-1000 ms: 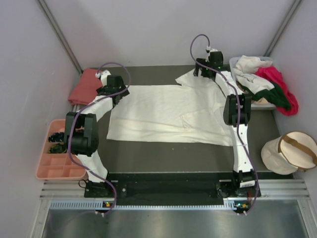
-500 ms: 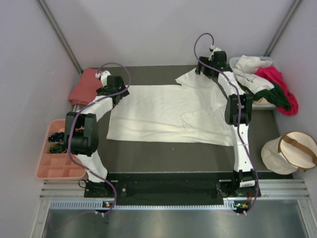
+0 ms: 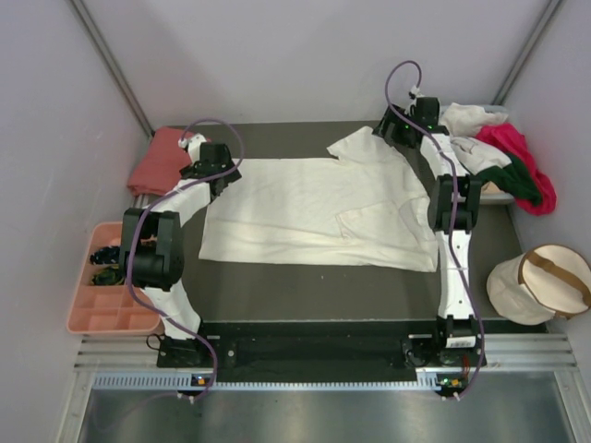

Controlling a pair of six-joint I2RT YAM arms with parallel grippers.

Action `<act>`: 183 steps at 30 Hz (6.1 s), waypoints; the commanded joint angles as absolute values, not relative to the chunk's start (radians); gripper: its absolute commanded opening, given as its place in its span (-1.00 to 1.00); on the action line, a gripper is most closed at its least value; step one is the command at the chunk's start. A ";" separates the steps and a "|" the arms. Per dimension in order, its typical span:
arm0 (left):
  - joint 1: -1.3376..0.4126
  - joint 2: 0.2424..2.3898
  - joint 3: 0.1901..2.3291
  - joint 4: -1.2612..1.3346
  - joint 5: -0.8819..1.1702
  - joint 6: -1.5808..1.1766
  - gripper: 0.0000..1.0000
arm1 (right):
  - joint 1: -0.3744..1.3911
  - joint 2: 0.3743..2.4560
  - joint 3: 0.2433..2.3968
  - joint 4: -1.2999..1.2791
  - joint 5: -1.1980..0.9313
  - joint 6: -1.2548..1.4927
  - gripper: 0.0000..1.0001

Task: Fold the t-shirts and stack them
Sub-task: Grap the side of the flattened tshirt furthest away from the robot with both arms

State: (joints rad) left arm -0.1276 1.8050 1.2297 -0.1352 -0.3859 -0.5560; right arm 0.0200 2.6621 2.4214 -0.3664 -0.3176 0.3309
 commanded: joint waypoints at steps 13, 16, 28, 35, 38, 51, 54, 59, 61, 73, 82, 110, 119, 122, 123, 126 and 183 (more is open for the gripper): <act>-0.129 1.766 1.201 -0.133 -0.408 -0.574 0.98 | -0.029 2.760 2.456 -0.348 -0.572 0.548 0.89; -0.129 1.763 1.201 -0.137 -0.413 -0.575 0.98 | -0.029 2.767 2.456 -0.347 -0.603 0.569 0.88; -0.129 1.756 1.193 -0.138 -0.414 -0.583 0.98 | -0.029 2.770 2.453 -0.344 -0.696 0.592 0.75; -0.127 1.752 1.193 -0.138 -0.420 -0.583 0.98 | -0.029 2.770 2.448 -0.330 -0.732 0.604 -0.19; -0.126 1.753 1.192 -0.140 -0.419 -0.584 0.98 | -0.029 2.769 2.442 -0.328 -0.733 0.606 -0.68; -0.121 1.758 1.178 -0.135 -0.408 -0.594 0.98 | -0.029 2.669 2.320 -0.247 -0.710 0.578 -1.00; -0.121 1.756 1.177 -0.133 -0.400 -0.597 0.98 | -0.031 2.625 2.310 -0.258 -0.700 0.551 -1.00; -0.121 1.753 1.169 -0.129 -0.385 -0.604 0.98 | -0.029 2.551 2.289 -0.271 -0.696 0.529 -1.00; -0.121 1.749 1.164 -0.127 -0.384 -0.609 0.98 | -0.028 2.531 2.272 -0.270 -0.699 0.525 -1.00; -0.120 1.717 1.121 -0.117 -0.344 -0.632 0.98 | -0.005 2.372 2.108 -0.320 -0.724 0.482 -1.00; -0.121 1.666 1.060 -0.115 -0.328 -0.653 0.98 | 0.052 2.130 1.706 -0.284 -0.623 0.422 -1.00; -0.127 1.684 1.037 -0.110 -0.255 -0.676 0.98 | 0.183 1.727 1.164 -0.264 -0.244 0.380 0.42; -0.127 1.684 1.037 -0.112 -0.265 -0.672 0.98 | 0.183 1.762 1.229 -0.248 -0.146 0.402 0.42; -0.127 1.687 1.038 -0.113 -0.265 -0.672 0.98 | 0.183 1.790 1.233 -0.232 -0.144 0.405 0.36; -0.127 1.690 1.039 -0.114 -0.265 -0.672 0.98 | 0.183 1.796 1.235 -0.227 -0.144 0.408 0.34; -0.127 1.695 1.040 -0.113 -0.265 -0.672 0.98 | 0.183 1.828 1.250 -0.219 -0.144 0.411 0.24; -0.089 2.267 1.770 -0.078 -0.330 -0.235 0.82 | 0.158 1.997 1.310 -0.137 -0.258 0.456 -1.00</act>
